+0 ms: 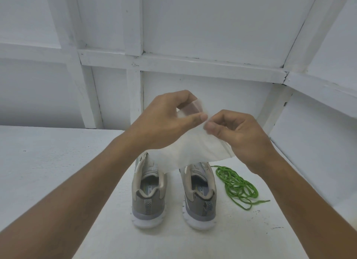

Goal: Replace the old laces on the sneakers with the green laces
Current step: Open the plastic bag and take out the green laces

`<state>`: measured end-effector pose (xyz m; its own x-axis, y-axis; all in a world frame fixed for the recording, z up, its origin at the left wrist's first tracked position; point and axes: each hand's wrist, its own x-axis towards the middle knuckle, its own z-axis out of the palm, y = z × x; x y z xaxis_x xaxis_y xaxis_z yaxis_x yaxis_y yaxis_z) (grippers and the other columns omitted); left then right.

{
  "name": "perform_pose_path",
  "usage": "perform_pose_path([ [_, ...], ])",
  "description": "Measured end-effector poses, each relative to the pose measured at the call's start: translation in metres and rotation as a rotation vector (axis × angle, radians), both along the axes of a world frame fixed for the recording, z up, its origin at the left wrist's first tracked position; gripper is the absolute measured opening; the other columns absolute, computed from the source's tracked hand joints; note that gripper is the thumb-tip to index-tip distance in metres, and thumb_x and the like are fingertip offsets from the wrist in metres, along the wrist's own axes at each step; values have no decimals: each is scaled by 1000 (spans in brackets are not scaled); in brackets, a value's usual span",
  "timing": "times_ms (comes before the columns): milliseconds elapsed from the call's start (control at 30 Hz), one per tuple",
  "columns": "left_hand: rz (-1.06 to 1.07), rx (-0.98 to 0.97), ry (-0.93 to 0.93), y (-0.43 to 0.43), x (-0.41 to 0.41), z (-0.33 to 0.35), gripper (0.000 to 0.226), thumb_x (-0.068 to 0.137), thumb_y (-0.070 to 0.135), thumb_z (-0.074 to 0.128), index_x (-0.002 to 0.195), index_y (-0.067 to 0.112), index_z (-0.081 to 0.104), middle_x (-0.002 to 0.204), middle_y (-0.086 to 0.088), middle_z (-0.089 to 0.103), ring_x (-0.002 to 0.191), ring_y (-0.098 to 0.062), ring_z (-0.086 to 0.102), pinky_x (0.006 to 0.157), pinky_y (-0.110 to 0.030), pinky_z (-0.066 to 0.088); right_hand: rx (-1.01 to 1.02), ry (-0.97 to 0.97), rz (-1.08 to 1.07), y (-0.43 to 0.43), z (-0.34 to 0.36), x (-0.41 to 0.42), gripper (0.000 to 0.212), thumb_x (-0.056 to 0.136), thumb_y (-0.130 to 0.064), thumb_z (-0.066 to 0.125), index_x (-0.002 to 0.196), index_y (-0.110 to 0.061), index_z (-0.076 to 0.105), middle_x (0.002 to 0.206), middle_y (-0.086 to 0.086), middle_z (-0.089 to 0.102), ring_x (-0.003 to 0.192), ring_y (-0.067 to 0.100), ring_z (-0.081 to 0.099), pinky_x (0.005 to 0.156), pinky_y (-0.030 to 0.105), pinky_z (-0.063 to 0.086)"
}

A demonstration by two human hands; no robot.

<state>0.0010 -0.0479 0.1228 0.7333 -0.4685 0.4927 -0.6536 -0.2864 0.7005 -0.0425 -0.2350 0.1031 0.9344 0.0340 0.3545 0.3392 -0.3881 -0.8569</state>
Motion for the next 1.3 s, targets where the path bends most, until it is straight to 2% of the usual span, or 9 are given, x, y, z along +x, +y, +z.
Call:
perform_pose_path([
  [167,31,-8,-7,-1,0,-1,13,91,30,65,79,33,61,78,14,65,75,-12,60,71,-31,46,20,9,14,3,0,-4,8,87,-25,70,82,-19,72,82,0,69,84,20,60,86,36,47],
  [333,116,-61,-24,5,5,-2,14,91,34,62,78,34,57,76,15,62,77,-9,59,72,-27,44,-5,36,-27,-2,-10,-8,23,79,-39,69,90,-20,71,91,-3,70,88,12,64,83,28,49],
  [433,148,-141,21,10,10,-4,9,88,34,62,80,30,59,73,15,61,72,-2,57,73,-25,45,101,48,-61,-7,-14,-8,20,78,-35,69,82,-15,69,78,-1,62,73,8,54,71,23,46],
  [600,170,-240,109,14,12,-10,18,81,39,61,83,22,65,73,12,62,72,-8,58,79,-38,50,324,74,-5,-9,-15,-6,14,73,-34,72,75,-22,76,78,1,66,76,12,56,67,26,44],
  [833,182,-297,253,21,13,-14,17,74,39,68,84,25,68,77,13,69,74,-5,62,76,-29,46,291,-8,-55,-6,-12,-4,13,78,-25,66,74,-15,72,68,-13,67,65,0,53,68,18,39],
  [900,219,-225,200,24,13,-12,27,76,41,72,100,30,66,95,18,68,88,0,62,79,-22,45,217,-38,-66,-4,-10,-3,15,80,-24,66,79,-10,72,67,-15,65,65,-3,54,66,11,40],
  [1000,214,74,-81,24,6,2,44,77,52,68,118,40,57,118,25,60,114,2,51,93,-23,40,113,-60,-76,-2,-8,-2,24,75,-35,68,79,-13,74,72,-9,62,70,4,52,69,15,39],
  [1133,147,471,-284,11,-3,21,22,87,47,62,107,38,65,97,24,63,111,-6,49,102,-42,35,65,-91,-63,3,-4,-1,23,77,-33,70,79,-10,74,73,-12,61,75,8,55,71,19,42],
  [1300,80,536,-253,8,2,24,15,90,46,58,101,37,65,97,19,60,103,-7,47,90,-34,36,-9,-101,-79,1,-3,-2,11,83,-23,71,80,-14,75,74,-15,62,72,4,55,67,14,41],
])
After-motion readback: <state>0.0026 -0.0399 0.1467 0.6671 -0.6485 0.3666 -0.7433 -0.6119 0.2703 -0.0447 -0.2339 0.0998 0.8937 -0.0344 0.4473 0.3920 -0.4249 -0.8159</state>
